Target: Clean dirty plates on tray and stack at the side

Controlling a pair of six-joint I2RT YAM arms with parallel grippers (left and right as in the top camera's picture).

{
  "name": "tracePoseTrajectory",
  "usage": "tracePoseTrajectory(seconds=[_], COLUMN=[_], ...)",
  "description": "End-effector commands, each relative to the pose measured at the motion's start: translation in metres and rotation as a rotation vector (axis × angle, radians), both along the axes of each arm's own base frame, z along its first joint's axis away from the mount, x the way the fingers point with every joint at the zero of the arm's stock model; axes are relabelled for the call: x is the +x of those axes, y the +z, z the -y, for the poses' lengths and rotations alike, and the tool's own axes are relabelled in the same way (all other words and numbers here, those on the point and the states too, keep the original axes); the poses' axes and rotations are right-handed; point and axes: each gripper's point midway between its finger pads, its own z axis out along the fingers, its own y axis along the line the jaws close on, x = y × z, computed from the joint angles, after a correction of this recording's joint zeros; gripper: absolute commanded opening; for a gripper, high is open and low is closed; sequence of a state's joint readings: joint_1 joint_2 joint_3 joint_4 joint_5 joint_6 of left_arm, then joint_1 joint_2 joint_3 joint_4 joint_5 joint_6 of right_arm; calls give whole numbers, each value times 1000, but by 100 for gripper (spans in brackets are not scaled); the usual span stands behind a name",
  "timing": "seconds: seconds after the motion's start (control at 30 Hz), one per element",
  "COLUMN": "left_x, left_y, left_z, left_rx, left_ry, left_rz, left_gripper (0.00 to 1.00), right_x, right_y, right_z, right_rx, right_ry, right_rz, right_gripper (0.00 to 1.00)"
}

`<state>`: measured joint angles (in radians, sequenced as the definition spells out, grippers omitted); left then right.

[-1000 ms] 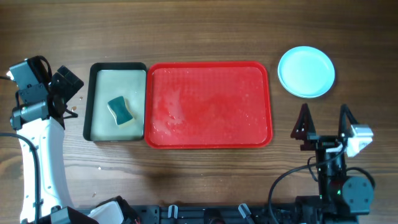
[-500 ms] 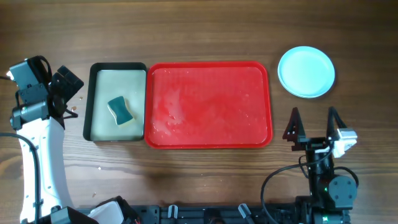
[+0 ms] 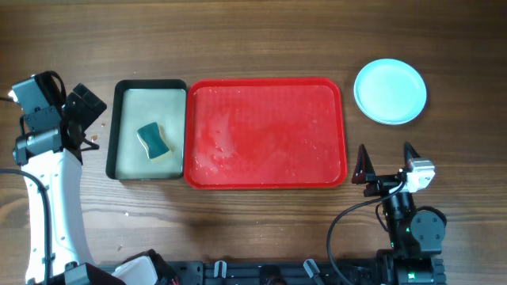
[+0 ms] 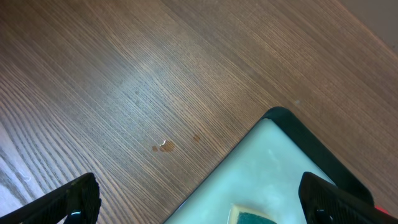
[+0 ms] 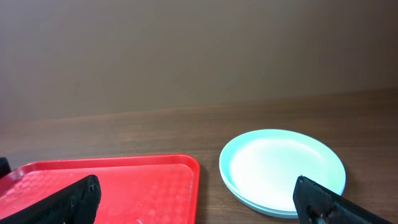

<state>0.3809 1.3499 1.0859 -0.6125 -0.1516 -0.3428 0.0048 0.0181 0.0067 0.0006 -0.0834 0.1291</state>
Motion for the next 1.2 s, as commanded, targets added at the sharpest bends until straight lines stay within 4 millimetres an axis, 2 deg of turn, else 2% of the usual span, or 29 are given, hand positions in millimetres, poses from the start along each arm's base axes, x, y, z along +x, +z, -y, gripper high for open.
tracePoseTrajectory(seconds=[0.0, 0.87, 1.07, 1.17], left_x=[1, 1, 1, 0], left_y=[11, 13, 37, 65], left_z=[-2, -1, 19, 44], left_rx=[3, 5, 26, 49], left_ry=[9, 7, -43, -110], left_rz=[34, 37, 98, 177], left_gripper=[100, 100, 100, 100], right_x=[-1, -1, -1, -1], right_y=[4, 3, 3, 3], right_z=[-2, -2, -2, -2], right_rx=[-17, -18, -17, -18], right_ry=[15, 15, 15, 15], right_rz=[19, 18, 18, 18], right_gripper=[100, 100, 100, 100])
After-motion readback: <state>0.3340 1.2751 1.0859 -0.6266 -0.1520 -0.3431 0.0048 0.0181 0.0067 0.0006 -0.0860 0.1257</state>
